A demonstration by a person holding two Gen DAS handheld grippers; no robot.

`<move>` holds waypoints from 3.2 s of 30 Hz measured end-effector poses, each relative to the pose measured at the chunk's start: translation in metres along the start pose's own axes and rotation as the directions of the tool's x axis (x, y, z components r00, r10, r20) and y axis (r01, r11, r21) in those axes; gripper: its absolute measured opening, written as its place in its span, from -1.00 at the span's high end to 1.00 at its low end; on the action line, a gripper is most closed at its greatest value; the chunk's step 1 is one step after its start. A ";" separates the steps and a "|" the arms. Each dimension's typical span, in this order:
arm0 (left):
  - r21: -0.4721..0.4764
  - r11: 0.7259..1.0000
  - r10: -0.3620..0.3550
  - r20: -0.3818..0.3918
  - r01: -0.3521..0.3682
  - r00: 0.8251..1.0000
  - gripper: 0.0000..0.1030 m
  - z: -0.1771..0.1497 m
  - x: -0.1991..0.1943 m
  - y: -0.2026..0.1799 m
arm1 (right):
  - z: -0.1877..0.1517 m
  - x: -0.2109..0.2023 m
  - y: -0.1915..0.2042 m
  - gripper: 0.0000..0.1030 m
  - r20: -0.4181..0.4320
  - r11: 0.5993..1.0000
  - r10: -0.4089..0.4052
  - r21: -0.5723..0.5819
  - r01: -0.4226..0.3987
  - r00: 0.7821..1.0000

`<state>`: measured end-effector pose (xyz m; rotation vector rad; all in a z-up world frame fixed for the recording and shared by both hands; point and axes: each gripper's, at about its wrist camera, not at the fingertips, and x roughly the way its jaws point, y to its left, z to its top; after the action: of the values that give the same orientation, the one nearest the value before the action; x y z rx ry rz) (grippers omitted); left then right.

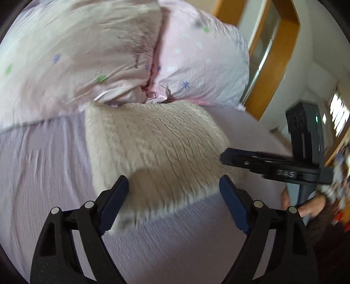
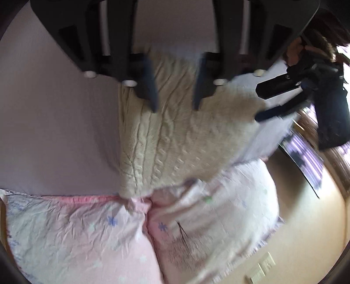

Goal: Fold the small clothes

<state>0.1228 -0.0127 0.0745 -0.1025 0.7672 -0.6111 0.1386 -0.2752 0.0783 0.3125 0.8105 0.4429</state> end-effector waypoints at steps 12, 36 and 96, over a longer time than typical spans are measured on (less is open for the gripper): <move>-0.007 0.922 0.382 -0.154 -0.388 0.911 -0.96 -0.038 0.001 0.003 | -0.049 0.008 0.012 -0.97 -0.056 0.947 -0.321 -0.055 0.318 0.945; 0.039 0.906 0.420 -0.202 -0.421 0.885 -0.97 -0.055 0.027 0.000 | -0.072 0.029 0.030 -0.97 -0.132 0.914 -0.393 -0.169 0.370 0.910; 0.039 0.906 0.420 -0.200 -0.421 0.885 -0.97 -0.056 0.027 0.001 | -0.072 0.030 0.030 -0.97 -0.136 0.910 -0.397 -0.183 0.371 0.908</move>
<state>0.1000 -0.0197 0.0176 0.1241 0.9565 -0.2038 0.0950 -0.2272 0.0260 -0.0343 0.9746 0.1572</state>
